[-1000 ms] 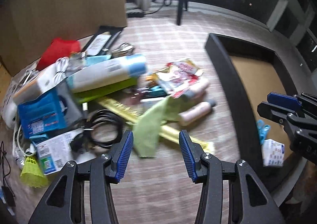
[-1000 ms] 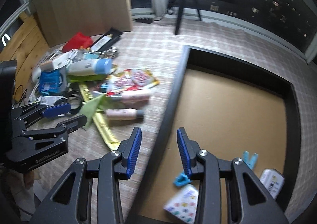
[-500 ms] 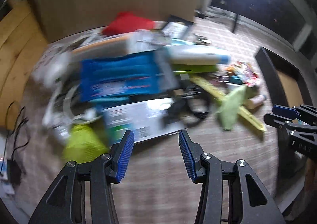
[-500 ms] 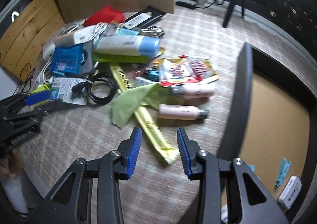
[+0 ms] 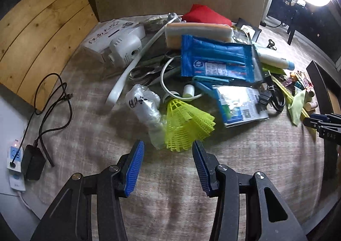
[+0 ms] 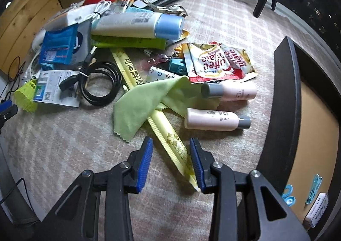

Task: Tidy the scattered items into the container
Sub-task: 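Grasp the yellow shuttlecock with left tool while right tool grasps the yellow stick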

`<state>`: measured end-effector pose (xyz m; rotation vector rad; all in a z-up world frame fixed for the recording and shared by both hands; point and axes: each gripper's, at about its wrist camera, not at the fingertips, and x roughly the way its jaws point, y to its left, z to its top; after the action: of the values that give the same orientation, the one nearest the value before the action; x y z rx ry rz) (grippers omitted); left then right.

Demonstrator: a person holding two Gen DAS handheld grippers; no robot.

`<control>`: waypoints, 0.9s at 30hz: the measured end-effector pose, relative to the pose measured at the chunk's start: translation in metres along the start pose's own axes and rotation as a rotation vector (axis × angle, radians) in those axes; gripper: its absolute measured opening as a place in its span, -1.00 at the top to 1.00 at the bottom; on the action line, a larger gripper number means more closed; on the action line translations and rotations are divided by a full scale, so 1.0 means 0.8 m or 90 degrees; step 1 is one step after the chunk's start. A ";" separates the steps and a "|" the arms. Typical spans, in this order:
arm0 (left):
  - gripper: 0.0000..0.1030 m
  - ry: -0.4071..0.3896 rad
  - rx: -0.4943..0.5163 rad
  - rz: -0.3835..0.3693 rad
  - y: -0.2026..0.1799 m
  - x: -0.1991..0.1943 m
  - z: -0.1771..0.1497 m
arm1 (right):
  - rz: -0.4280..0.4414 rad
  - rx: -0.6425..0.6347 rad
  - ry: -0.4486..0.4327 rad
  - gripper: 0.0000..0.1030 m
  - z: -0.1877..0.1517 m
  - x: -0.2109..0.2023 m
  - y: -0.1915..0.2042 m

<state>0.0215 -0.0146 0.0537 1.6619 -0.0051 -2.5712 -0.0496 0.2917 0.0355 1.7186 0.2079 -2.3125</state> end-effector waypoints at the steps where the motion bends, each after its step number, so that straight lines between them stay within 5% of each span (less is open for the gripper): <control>1: 0.16 -0.001 0.007 0.002 -0.001 0.002 0.001 | -0.001 -0.001 0.000 0.35 0.001 0.001 0.001; 9: 0.32 0.000 0.038 0.010 -0.014 0.020 0.016 | -0.022 -0.021 -0.008 0.48 0.013 0.006 0.012; 11: 0.63 0.000 0.039 0.011 -0.019 0.024 0.020 | -0.025 -0.022 -0.007 0.53 0.013 0.006 0.012; 14: 0.79 -0.001 0.036 0.009 -0.025 0.027 0.021 | -0.021 -0.021 -0.002 0.60 0.007 0.002 0.016; 27: 0.97 -0.026 -0.019 -0.008 -0.018 0.016 0.001 | 0.014 0.006 0.026 0.72 -0.062 -0.026 0.012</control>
<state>0.0142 -0.0013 0.0418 1.6043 0.0406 -2.6016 0.0043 0.2982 0.0412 1.7657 0.1842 -2.2677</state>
